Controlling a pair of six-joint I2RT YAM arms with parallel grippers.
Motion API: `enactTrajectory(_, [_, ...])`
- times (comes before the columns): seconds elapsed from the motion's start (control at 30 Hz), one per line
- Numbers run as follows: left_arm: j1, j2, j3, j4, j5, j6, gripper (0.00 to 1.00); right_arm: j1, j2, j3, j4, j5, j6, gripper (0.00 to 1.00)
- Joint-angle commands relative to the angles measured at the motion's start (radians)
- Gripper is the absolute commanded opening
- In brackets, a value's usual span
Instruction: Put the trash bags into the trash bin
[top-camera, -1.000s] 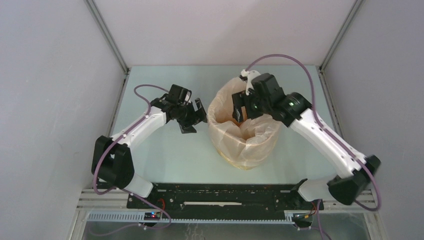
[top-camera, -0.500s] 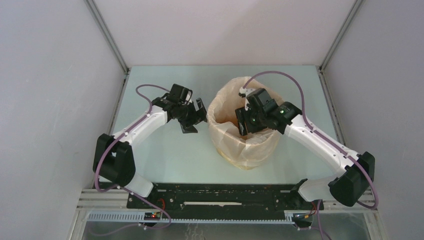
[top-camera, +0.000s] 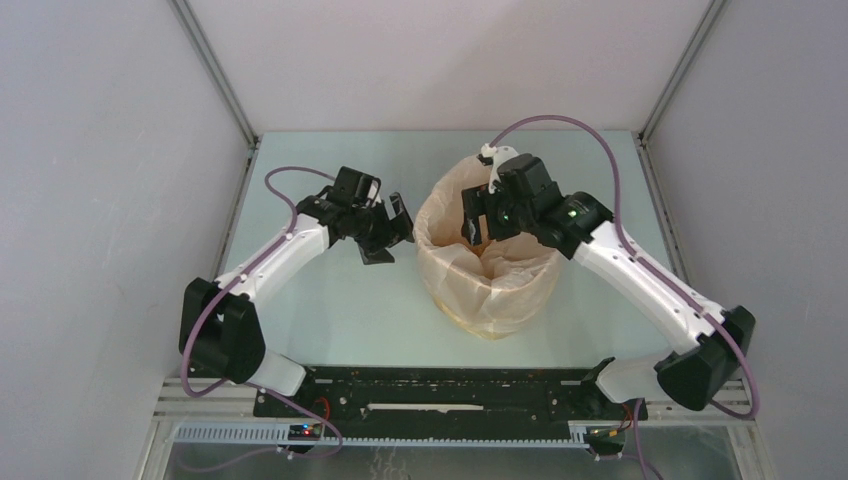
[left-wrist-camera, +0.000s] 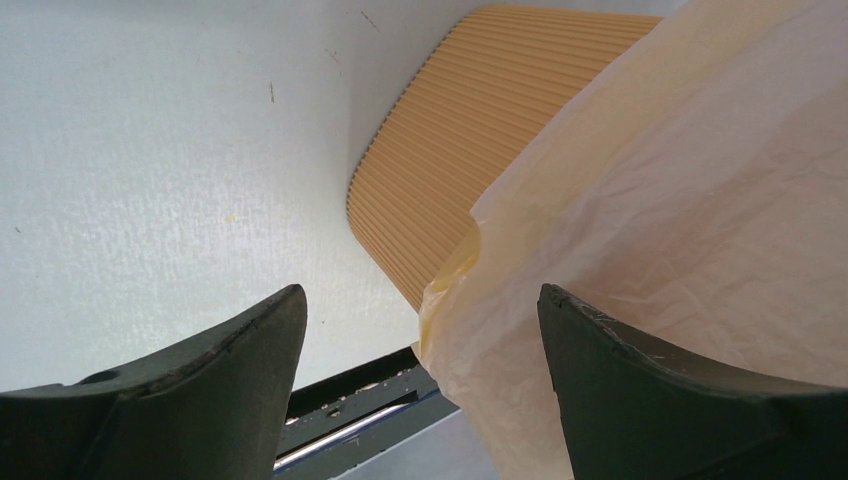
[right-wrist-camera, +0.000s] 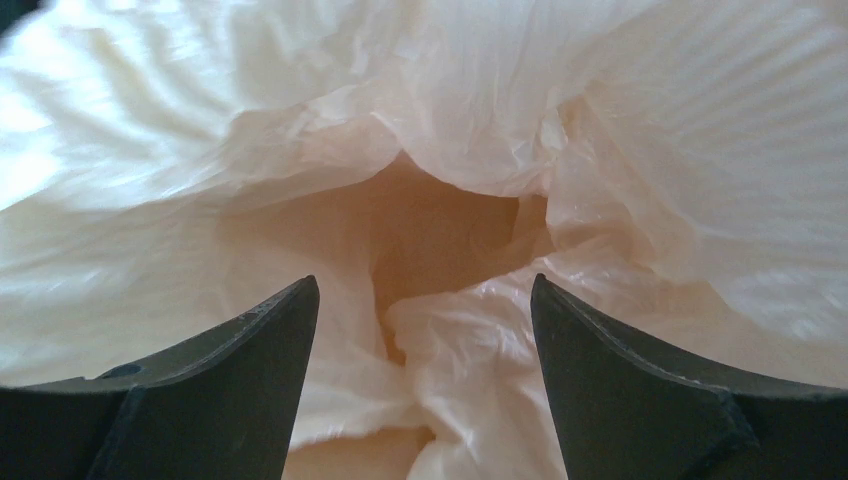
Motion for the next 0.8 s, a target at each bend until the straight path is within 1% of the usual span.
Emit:
enactTrajectory(0.0, [0.007, -0.019, 0.033, -0.015, 0.047, 0.056, 0.91, -0.006, 0.062, -0.075, 0.088, 0.019, -0.006, 0.92])
enactTrajectory(0.03, [0.007, -0.012, 0.043, -0.022, 0.057, 0.06, 0.91, -0.012, 0.075, -0.098, 0.117, 0.019, -0.007, 0.93])
enactTrajectory(0.07, [0.007, -0.008, 0.052, -0.029, 0.059, 0.065, 0.99, -0.015, 0.089, -0.118, 0.137, 0.017, -0.005, 0.93])
enactTrajectory(0.1, [0.006, -0.005, 0.059, -0.037, 0.051, 0.068, 1.0, -0.02, 0.104, -0.132, 0.156, 0.015, -0.001, 0.94])
enactTrajectory(0.17, [0.007, -0.004, 0.068, -0.052, 0.037, 0.075, 1.0, -0.022, 0.132, -0.158, 0.197, 0.014, 0.003, 0.95])
enactTrajectory(0.2, [0.008, -0.005, 0.07, -0.054, 0.033, 0.077, 1.0, -0.022, 0.146, -0.17, 0.215, 0.012, 0.002, 0.98])
enactTrajectory(0.23, [0.008, -0.005, 0.07, -0.056, 0.032, 0.077, 1.0, -0.024, 0.164, -0.175, 0.228, 0.006, 0.005, 1.0])
enactTrajectory(0.4, [0.013, -0.022, 0.061, -0.078, 0.013, 0.088, 1.0, -0.03, 0.245, -0.174, 0.291, -0.035, 0.009, 1.0])
enactTrajectory(0.47, [0.018, -0.031, 0.054, -0.09, 0.013, 0.097, 1.0, -0.03, 0.275, -0.163, 0.321, -0.079, 0.008, 1.0])
enactTrajectory(0.63, [0.045, -0.065, 0.023, -0.094, -0.008, 0.098, 1.0, -0.022, 0.331, -0.045, 0.274, -0.09, -0.002, 1.0])
enactTrajectory(0.77, [0.074, -0.082, 0.019, -0.079, -0.005, 0.101, 1.0, -0.031, 0.283, 0.023, 0.195, -0.104, -0.007, 1.0])
